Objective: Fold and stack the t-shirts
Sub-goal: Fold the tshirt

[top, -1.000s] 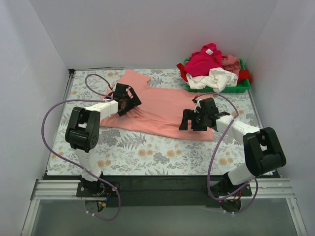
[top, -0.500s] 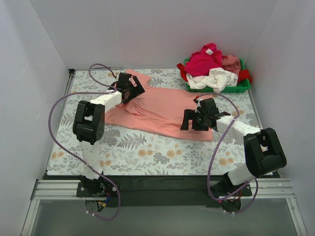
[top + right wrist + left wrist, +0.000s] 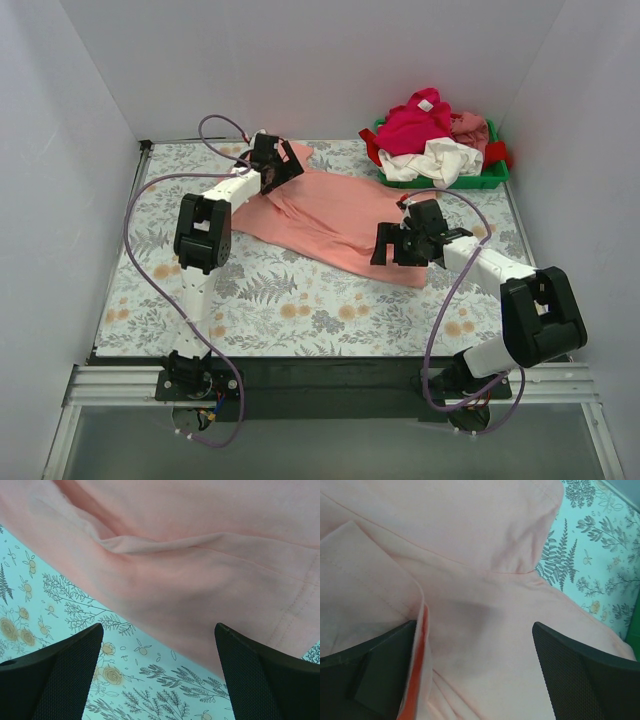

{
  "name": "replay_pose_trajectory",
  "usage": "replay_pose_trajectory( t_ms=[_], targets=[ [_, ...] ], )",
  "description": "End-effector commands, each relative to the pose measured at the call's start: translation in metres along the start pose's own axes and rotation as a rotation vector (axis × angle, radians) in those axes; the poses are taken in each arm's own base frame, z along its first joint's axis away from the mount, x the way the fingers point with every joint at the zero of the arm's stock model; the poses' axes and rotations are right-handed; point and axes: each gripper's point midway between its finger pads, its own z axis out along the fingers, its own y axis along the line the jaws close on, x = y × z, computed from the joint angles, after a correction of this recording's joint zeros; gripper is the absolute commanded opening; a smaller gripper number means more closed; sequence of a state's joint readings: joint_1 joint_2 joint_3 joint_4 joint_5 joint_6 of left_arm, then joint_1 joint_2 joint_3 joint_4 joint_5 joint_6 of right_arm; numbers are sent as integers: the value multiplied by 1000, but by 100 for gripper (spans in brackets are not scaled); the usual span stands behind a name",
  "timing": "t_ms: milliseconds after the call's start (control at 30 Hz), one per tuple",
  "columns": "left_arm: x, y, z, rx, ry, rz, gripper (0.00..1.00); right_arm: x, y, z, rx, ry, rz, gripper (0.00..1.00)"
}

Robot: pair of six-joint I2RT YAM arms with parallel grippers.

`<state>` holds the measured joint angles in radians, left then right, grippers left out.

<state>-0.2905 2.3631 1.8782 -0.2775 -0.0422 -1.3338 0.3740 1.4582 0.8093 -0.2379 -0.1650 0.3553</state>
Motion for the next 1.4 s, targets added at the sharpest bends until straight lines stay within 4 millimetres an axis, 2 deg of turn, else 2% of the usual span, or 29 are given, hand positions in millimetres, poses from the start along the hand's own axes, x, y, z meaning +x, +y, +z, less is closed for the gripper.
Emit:
replay_pose_trajectory(
  t_ms=[0,133,200,233,300,333,367,533,567,600,667,700,767,800,833,900,967,1033,1200,1300,1367],
  targets=[
    [-16,4,-18,-77,-33,52,96,-9,0,-10,11,-34,-28,98],
    [-11,14,-22,-141,-1,76,96,-5,-2,-10,20,-22,-31,98],
    [-7,8,-27,-118,28,72,96,-4,-4,-10,24,-17,-31,98],
    [5,5,-30,-102,72,72,96,-3,-4,-10,26,-16,-31,98],
    [10,-4,-42,-78,89,70,96,-4,-3,-11,24,-18,-33,98],
    [24,4,-44,-95,118,65,96,-5,-3,-12,24,-23,-34,98],
    [21,0,-54,-86,112,59,96,-5,-3,-12,24,-27,-33,98],
    [31,10,-74,-109,118,26,97,-7,-1,-17,18,-42,-42,98],
    [40,13,-77,-107,144,23,97,-8,-1,-19,19,-50,-44,98],
    [37,7,-85,-87,142,22,97,-8,-1,-19,22,-51,-44,98],
    [40,9,-91,-84,146,22,96,-8,-2,-20,24,-55,-42,98],
    [47,17,-93,-102,159,19,97,-8,-2,-20,23,-57,-42,98],
    [45,17,-106,-101,147,7,97,-7,-1,-21,19,-56,-44,98],
    [53,24,-108,-112,163,4,97,-8,-1,-21,22,-57,-46,98],
    [50,19,-117,-92,154,-1,97,-7,-1,-21,21,-56,-45,98],
    [59,18,-124,-65,179,-9,97,-7,-1,-22,20,-60,-49,98],
    [67,5,-135,17,216,-11,97,-7,-2,-22,23,-59,-49,98],
    [78,-2,-138,71,253,-7,97,-7,-2,-23,22,-62,-50,98],
    [88,-6,-137,100,291,-21,97,-6,-2,-23,23,-64,-49,98],
    [85,-10,-129,100,278,-43,97,-6,-2,-24,22,-67,-47,98],
    [69,-12,-121,74,216,-70,97,-4,-2,-24,22,-64,-42,98]
  ],
)
